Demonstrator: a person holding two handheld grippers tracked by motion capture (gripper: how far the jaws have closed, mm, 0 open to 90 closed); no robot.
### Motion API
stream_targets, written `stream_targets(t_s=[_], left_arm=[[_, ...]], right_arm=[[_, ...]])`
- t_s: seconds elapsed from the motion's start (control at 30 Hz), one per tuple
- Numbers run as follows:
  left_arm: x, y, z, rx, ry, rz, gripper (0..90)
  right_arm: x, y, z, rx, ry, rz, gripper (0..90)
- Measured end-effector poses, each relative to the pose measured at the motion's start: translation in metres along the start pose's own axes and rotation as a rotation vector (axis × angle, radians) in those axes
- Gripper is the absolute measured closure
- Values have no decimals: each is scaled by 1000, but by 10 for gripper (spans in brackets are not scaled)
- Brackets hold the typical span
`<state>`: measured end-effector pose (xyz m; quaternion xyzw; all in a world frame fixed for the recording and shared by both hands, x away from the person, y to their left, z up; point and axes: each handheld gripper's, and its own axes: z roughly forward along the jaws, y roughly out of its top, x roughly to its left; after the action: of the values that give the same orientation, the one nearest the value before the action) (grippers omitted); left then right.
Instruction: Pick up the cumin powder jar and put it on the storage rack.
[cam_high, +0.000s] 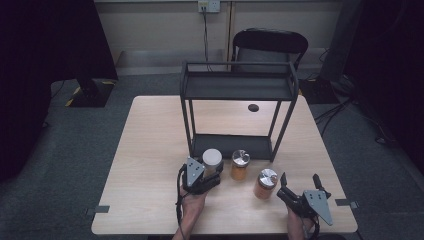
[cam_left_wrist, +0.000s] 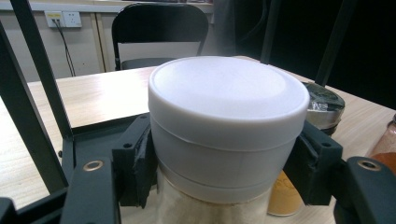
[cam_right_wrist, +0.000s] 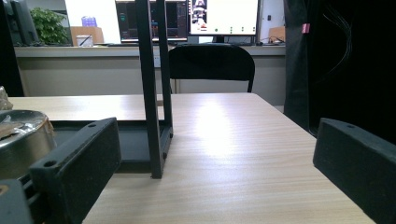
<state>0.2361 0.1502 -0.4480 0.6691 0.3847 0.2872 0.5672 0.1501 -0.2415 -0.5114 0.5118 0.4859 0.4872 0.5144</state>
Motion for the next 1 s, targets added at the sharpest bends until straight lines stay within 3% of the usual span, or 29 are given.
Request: stream_targets(t_s=[0.47,1.0], left_arm=[[-1,2,-3,0,-4,-22,340],[-5,10,-9,-21,-7,-8,340]], right_arm=[[0,0,0,-2,-1,-1,0],[0,0,0,-3,-1,-2,0]])
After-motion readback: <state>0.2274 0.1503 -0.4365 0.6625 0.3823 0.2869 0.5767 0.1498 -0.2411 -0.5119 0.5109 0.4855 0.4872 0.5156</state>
